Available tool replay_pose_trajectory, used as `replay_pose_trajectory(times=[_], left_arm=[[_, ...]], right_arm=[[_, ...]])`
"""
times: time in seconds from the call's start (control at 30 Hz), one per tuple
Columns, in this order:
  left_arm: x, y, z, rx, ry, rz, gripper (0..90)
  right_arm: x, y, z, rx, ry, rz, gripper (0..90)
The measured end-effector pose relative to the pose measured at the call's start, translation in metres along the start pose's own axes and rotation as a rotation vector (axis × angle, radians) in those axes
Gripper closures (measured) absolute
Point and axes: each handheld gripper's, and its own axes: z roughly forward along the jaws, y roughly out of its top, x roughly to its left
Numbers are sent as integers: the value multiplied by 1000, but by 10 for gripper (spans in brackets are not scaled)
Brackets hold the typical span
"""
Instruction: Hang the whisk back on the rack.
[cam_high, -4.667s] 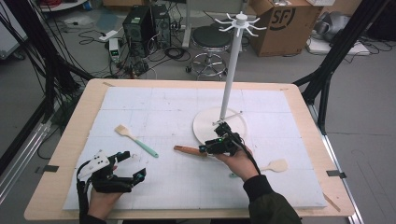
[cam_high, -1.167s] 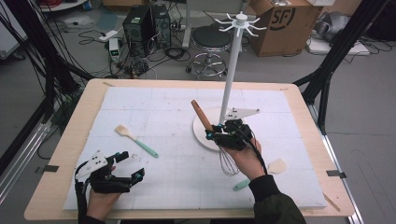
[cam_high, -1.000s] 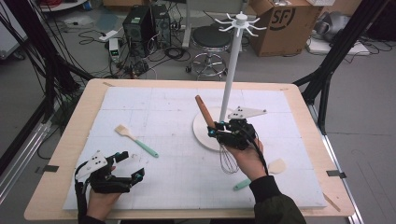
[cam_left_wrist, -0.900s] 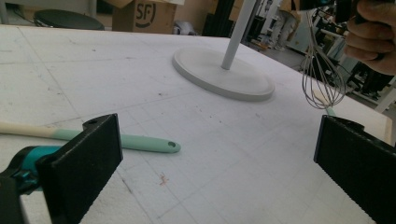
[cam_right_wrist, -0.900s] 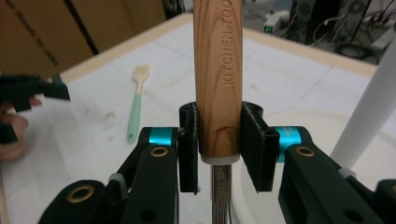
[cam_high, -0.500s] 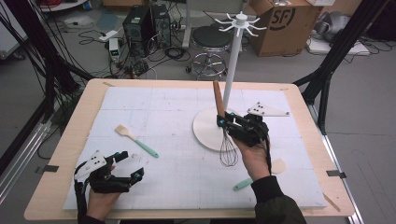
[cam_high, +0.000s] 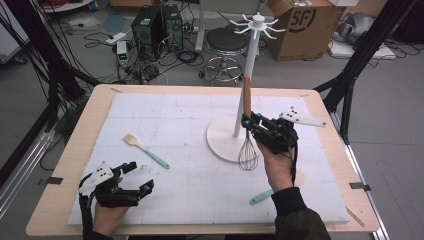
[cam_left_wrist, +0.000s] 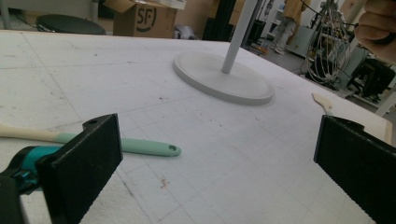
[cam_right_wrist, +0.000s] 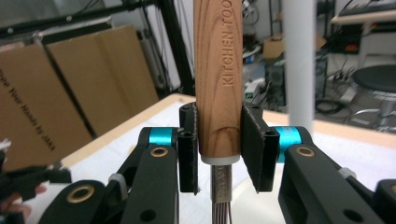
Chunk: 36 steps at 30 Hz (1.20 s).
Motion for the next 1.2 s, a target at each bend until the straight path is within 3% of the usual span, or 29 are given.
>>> replay_pose_trajectory(times=[0.33,0.53,0.9,1.2], left_arm=[[0,0,0,2,0,0,17],[0,0,0,0,3,-4,17],[0,0,0,7,1,1,17],[0,0,0,4,1,-5,17]], right_arm=[[-3,17,-15,-90,-35,23,699],[-1,29,-19,-135,-54,10,699],[2,44,-26,-200,-79,4,699],[6,61,-25,-219,-96,-24,700]])
